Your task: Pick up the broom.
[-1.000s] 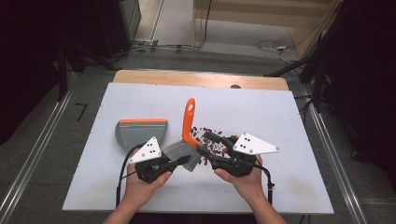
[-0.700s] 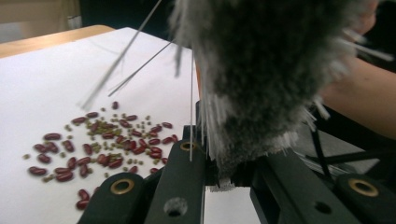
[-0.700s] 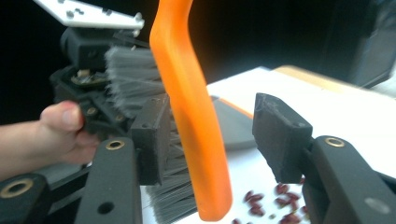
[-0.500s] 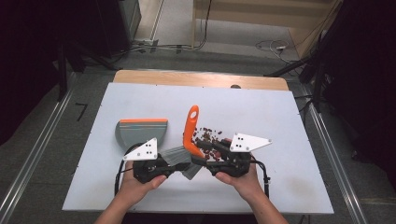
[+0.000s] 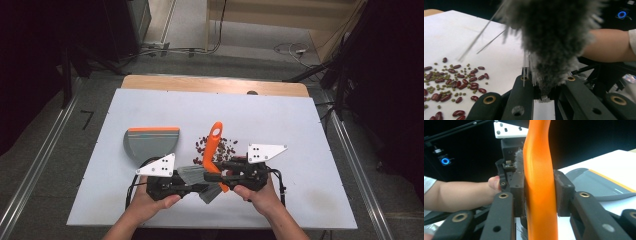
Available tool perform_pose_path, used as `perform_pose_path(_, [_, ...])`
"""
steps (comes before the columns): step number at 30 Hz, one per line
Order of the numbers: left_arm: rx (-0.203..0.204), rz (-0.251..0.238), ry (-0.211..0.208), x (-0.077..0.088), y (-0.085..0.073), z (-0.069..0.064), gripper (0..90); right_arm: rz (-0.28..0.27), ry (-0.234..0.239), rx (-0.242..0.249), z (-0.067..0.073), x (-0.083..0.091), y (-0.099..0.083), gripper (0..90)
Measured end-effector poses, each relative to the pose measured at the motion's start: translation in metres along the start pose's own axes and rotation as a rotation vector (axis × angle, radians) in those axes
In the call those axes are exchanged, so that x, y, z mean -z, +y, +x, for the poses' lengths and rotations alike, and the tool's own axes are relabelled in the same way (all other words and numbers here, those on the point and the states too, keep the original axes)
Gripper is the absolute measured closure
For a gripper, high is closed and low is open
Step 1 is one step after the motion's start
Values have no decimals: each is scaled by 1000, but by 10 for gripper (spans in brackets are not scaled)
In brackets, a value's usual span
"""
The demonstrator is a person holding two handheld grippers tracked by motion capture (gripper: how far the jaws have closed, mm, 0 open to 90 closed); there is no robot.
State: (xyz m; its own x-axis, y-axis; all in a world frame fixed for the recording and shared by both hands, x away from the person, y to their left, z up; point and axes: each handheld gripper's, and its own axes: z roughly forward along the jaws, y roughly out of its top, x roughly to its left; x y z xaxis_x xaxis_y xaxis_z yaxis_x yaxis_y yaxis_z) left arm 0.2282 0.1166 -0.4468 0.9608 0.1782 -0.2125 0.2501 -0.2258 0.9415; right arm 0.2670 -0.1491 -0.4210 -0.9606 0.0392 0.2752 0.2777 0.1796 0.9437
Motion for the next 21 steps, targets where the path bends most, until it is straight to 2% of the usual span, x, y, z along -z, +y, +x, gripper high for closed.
perform_pose_path(3, [5, -3, -6, 0, 0, 1, 853, 8, -5, 13, 3, 1, 1, 679])
perform_pose_path(6, [18, -15, 5, 0, -1, 2, 833, 18, -45, 36, 7, 1, 3, 683])
perform_pose_path(10, [12, -20, 103, 2, -2, 0, 717, 28, -116, 53, 11, 0, 5, 685])
perform_pose_path(11, [15, -22, 116, 2, -2, 0, 696, 27, -135, 55, 12, 1, 6, 685])
perform_pose_path(14, [31, -24, 174, 9, -3, 2, 590, 22, -181, 48, 11, 5, 7, 686])
perform_pose_path(21, [48, -46, 279, 23, -8, 6, 409, 16, -281, 2, 2, 18, 9, 686])
